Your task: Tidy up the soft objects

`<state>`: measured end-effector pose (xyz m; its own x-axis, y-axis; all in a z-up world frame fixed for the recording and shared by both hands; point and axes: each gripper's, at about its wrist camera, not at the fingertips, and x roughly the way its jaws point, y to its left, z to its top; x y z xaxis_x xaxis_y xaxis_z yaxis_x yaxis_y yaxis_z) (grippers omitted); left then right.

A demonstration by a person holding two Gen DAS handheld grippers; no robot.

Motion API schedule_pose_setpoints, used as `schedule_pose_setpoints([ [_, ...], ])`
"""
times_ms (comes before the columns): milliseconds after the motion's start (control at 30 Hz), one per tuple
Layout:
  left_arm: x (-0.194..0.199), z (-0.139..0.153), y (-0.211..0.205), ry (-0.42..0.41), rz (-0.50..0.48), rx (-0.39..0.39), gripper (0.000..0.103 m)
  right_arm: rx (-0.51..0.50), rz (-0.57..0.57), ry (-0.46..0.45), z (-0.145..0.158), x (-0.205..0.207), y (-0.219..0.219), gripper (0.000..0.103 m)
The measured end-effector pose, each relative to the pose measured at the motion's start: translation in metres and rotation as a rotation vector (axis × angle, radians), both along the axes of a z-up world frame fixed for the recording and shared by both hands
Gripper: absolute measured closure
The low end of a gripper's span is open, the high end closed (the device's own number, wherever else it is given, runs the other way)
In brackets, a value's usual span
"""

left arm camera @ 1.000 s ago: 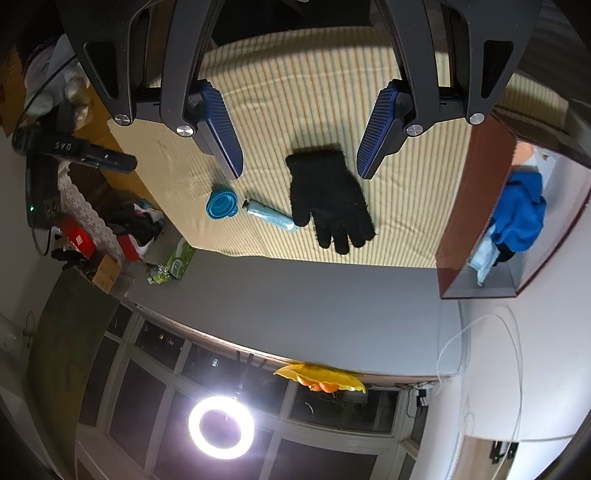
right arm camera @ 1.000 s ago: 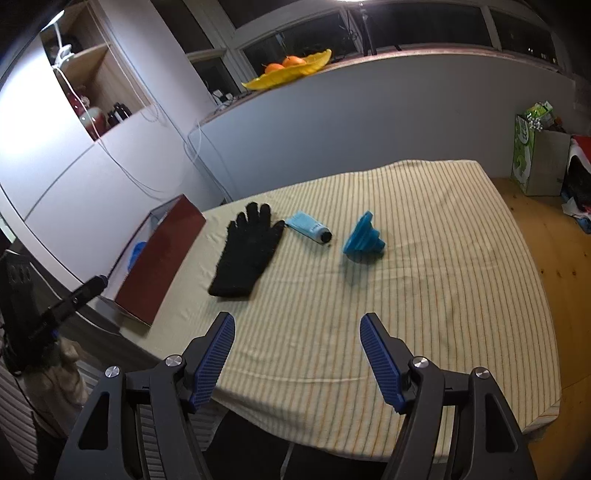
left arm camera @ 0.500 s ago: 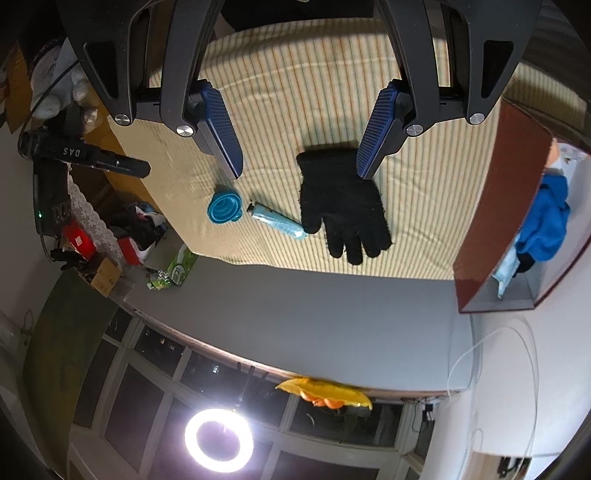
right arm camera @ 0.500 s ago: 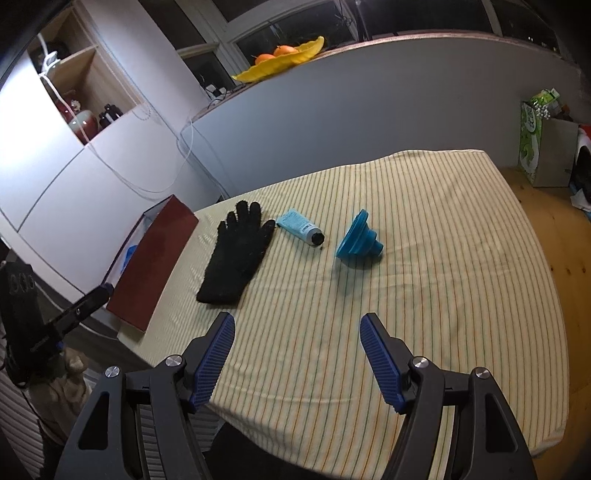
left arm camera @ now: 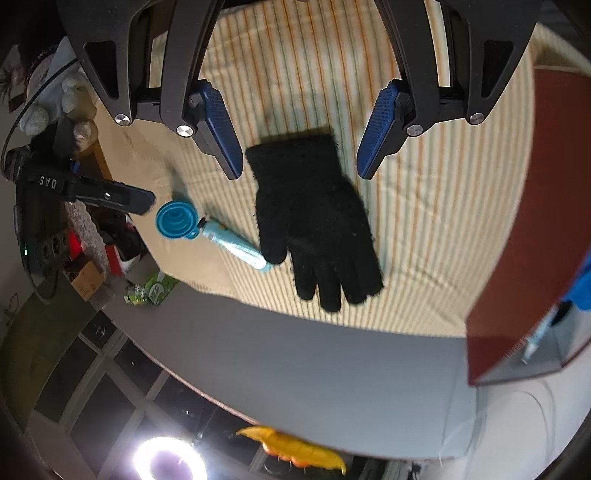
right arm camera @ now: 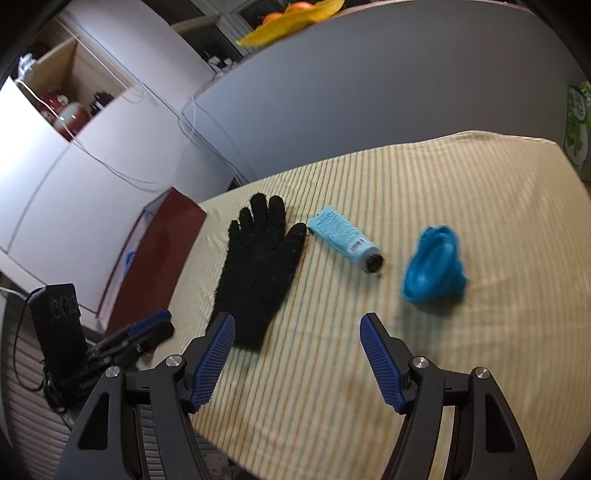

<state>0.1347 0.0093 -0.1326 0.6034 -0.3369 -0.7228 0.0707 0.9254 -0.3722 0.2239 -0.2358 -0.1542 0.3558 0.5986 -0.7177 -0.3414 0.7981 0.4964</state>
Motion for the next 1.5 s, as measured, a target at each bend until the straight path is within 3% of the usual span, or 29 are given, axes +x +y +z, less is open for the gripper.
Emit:
schedule_pose_setpoints([
  [300,0.035,-0.031,0.009,0.050,-0.001,-0.044,0.039,0.028,0.045,0.094,-0.030,0.041,0.061,0.037],
  [567,0.045,-0.044,0.012,0.067,-0.028,-0.058,0.039,0.064,0.041,0.207,-0.057,0.057,0.081,0.038],
  [833,0.053,-0.045,0.007,0.046,-0.050,-0.060,0.043,0.044,0.067,0.206,-0.059,0.063,0.098,0.048],
  [1000,0.053,-0.046,0.006,0.034,-0.036,-0.055,0.051,0.086,0.077,0.241,-0.065,0.067,0.101,0.058],
  [1133,0.051,-0.049,0.008,0.023,0.002,-0.061,0.078,0.099,0.069,0.248,-0.068,0.069,0.096,0.072],
  [1233,0.049,-0.050,0.014,0.022,0.017,-0.092,0.087,0.119,0.054,0.269,-0.070,0.068,0.089,0.085],
  [1500,0.031,-0.033,0.011,-0.029,0.001,-0.107,0.092,0.094,0.076,0.179,-0.044,0.046,0.090,0.093],
])
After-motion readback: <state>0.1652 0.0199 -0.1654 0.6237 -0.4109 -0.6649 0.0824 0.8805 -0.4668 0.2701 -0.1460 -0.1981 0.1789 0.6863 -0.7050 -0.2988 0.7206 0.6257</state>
